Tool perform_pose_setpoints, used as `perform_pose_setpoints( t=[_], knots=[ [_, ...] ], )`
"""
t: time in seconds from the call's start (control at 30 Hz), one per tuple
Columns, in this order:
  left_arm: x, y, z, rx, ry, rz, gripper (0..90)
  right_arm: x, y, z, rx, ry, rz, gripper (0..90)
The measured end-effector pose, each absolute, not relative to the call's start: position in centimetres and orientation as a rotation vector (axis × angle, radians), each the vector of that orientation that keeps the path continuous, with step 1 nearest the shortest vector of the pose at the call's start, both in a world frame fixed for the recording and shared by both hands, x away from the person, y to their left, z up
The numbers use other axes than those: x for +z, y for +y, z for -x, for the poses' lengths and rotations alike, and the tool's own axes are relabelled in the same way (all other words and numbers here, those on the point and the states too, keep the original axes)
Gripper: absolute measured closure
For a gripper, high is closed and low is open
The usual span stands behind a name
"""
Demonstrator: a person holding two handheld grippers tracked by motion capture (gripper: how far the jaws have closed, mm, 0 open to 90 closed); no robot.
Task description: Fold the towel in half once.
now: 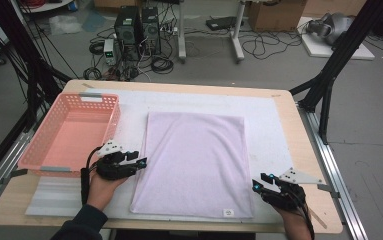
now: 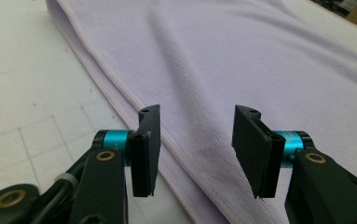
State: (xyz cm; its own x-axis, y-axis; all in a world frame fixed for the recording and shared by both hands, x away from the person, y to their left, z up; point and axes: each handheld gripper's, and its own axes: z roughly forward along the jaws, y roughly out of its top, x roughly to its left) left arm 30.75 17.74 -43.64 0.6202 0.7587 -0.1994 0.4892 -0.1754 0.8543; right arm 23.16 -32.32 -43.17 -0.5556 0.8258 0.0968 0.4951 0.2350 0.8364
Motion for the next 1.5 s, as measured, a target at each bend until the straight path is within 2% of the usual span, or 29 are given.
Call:
perform_pose_setpoints(
  t=[0.4, 0.63, 0.67, 0.8, 0.93, 1.0, 1.17, 1.3, 1.5],
  knots=[
    [-44.3, 16.6, -34.4, 0.405, 1.027, -1.871, 55.3, -43.6, -32.2, -29.4, 1.235, 2.129, -1.261, 55.6],
    [-45.0, 16.0, -35.4, 0.415, 1.058, -1.908, 62.3, -44.3, -30.6, -32.6, 1.187, 2.181, -1.272, 59.8],
    [-45.1, 15.9, -35.4, 0.423, 1.063, -1.921, 65.6, -44.4, -30.4, -32.8, 1.178, 2.191, -1.266, 60.6],
    [-45.1, 15.5, -35.3, 0.474, 1.078, -1.951, 75.2, -45.0, -29.6, -33.1, 1.121, 2.245, -1.258, 65.3],
    [-45.1, 15.4, -35.3, 0.495, 1.086, -1.952, 84.0, -45.0, -29.6, -33.1, 1.119, 2.251, -1.253, 73.6],
    [-45.1, 15.3, -35.2, 0.509, 1.075, -1.964, 85.6, -45.0, -29.5, -33.1, 1.118, 2.258, -1.235, 77.7],
    [-44.8, 15.7, -35.1, 0.571, 1.078, -1.954, 86.6, -45.0, -29.4, -33.0, 1.115, 2.259, -1.230, 80.3],
    [-44.8, 16.8, -35.2, 0.544, 1.145, -1.922, 86.5, -44.9, -29.3, -33.0, 1.108, 2.257, -1.213, 84.2],
    [-45.0, 16.4, -35.1, 0.546, 1.154, -1.942, 84.9, -44.6, -29.9, -32.9, 1.057, 2.210, -1.256, 86.8]
  ],
)
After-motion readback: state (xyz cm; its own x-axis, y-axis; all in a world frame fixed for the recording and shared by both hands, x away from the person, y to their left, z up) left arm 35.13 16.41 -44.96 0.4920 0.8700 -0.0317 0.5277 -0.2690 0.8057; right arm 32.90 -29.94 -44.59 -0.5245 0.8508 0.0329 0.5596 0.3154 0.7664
